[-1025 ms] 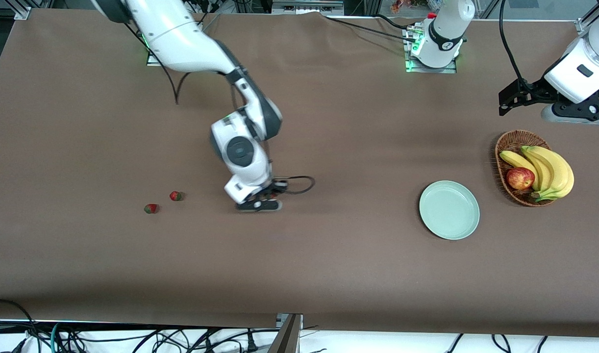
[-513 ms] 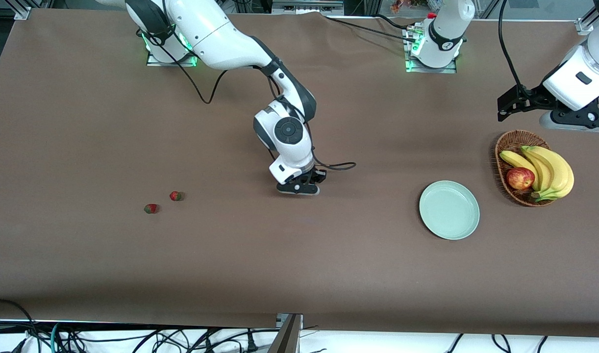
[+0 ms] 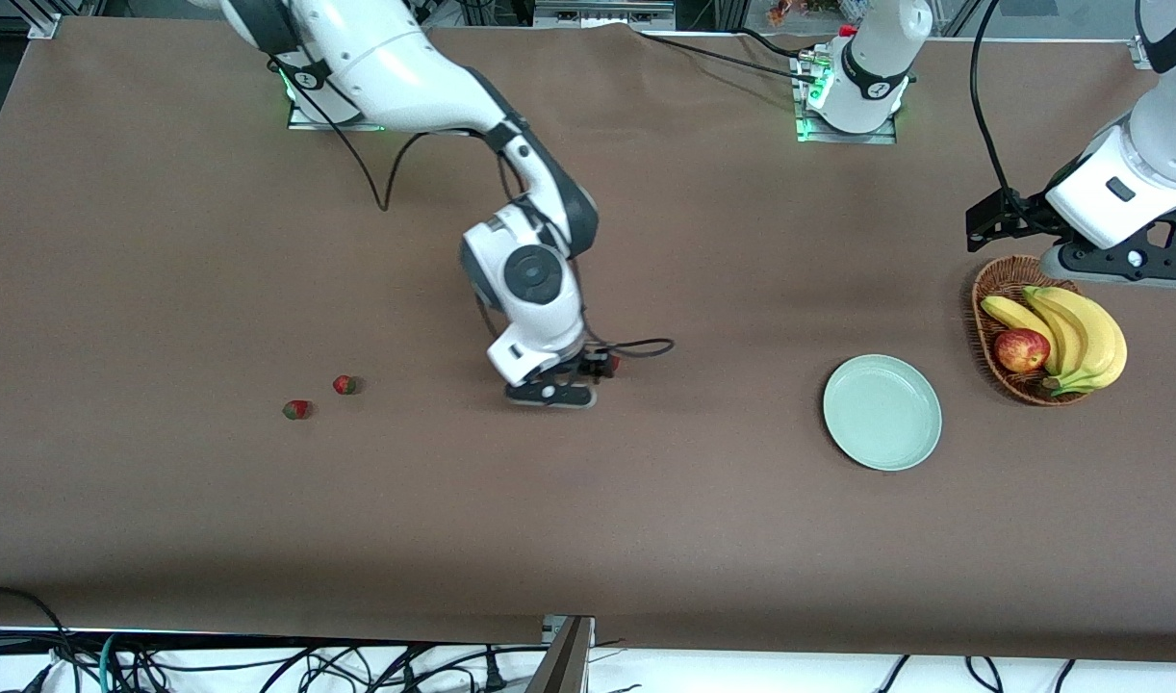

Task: Collect all strawberries into plate
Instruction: 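Carry the strawberry to mid-table and release it with the right gripper, then reach the left gripper to the strawberry while the right gripper reaches another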

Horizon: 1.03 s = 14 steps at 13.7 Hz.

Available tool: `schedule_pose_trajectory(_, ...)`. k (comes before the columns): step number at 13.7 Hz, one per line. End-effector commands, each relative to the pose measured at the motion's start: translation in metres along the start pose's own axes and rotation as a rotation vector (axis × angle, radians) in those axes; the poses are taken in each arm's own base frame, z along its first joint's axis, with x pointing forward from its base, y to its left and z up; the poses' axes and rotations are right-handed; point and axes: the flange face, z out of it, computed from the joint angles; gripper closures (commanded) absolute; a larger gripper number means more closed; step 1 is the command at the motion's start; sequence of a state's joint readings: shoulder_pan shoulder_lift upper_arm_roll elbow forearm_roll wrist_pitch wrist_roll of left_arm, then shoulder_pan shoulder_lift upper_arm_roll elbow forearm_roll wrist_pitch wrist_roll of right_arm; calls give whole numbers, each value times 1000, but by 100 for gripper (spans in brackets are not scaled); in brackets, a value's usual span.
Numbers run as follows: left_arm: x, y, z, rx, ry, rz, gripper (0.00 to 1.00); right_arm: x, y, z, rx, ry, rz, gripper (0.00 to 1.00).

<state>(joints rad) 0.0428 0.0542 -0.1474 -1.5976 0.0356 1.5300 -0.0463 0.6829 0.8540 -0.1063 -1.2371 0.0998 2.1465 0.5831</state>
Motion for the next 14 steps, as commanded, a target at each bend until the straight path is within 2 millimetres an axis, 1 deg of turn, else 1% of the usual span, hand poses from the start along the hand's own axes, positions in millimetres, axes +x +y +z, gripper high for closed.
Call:
schedule_pose_trajectory(1,11,32,14,-56,-52,-77,0,34,81,-23,-57,-91,-51,0)
schedule_pose_trajectory(2,17,50,27,-85,-72,-95,0,44,113,-25,-99,-118,-43,0)
schedule_pose_trajectory(3,27,73,43,-99,-83,-126,0,50,135,-25,-128,-144,-81,0)
schedule_pose_trajectory(4,35,102,62,-109,-82,-161,0,55,159,-25,-159,-166,-91,0)
schedule_pose_trajectory(5,42,126,80,-123,-66,-206,0,57,180,-24,-180,-183,-75,0)
schedule_pose_trajectory(6,48,148,96,-138,-60,-238,0,54,197,-18,-197,-199,-57,0)
schedule_pose_trajectory(7,52,167,111,-148,-66,-249,0,53,213,-17,-208,-203,-37,0)
schedule_pose_trajectory(8,56,186,126,-152,-63,-239,0,50,221,-15,-210,-208,-35,0)
schedule_pose_trajectory(9,58,209,140,-152,-53,-208,0,51,237,-15,-214,-206,-37,0)
schedule_pose_trajectory(10,61,230,152,-146,-23,-190,0,49,247,-14,-211,-209,-69,0)
schedule_pose_trajectory(12,66,264,177,-131,11,-188,0,41,274,-3,-207,-194,-88,0)
schedule_pose_trajectory(13,66,279,184,-145,15,-213,0,35,284,3,-199,-169,-80,0)
schedule_pose_trajectory(14,63,299,197,-152,20,-236,0,26,291,11,-192,-143,-76,0)
